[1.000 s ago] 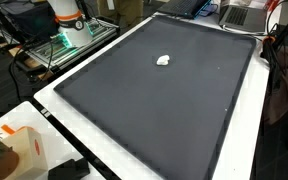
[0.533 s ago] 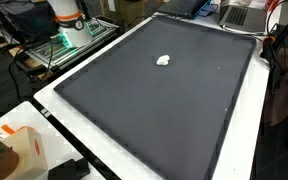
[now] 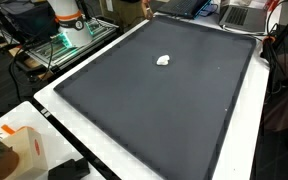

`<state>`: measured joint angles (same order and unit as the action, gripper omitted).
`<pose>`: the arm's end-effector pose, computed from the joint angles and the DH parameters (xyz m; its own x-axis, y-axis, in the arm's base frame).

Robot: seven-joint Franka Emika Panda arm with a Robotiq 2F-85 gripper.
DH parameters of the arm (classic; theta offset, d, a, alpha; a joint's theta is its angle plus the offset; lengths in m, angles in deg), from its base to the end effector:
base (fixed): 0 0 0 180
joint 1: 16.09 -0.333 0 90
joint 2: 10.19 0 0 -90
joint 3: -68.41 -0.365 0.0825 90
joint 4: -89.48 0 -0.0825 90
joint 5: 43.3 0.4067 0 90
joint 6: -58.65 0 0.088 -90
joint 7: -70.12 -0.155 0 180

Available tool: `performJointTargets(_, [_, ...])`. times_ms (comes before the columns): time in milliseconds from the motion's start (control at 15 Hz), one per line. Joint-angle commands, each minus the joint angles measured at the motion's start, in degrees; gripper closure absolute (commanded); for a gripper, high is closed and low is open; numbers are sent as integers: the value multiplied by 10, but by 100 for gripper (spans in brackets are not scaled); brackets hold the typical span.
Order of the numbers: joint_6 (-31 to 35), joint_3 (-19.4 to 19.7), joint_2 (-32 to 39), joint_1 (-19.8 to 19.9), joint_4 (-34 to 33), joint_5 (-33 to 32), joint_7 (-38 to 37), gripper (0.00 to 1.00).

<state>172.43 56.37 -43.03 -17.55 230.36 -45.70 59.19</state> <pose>0.3777 0.0910 0.4872 0.9926 0.0398 0.1145 0.0244 -0.9908 0.1332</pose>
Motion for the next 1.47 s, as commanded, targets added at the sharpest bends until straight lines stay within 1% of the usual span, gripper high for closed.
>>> performJointTargets(0, [-19,23,5,-30,-8,23,25,0])
performJointTargets(267, [-26,37,10,-51,-18,53,53,0])
performJointTargets(600, [-42,44,5,-58,-17,74,65,0])
performJointTargets(1400, [-50,43,5,-62,-20,78,75,0])
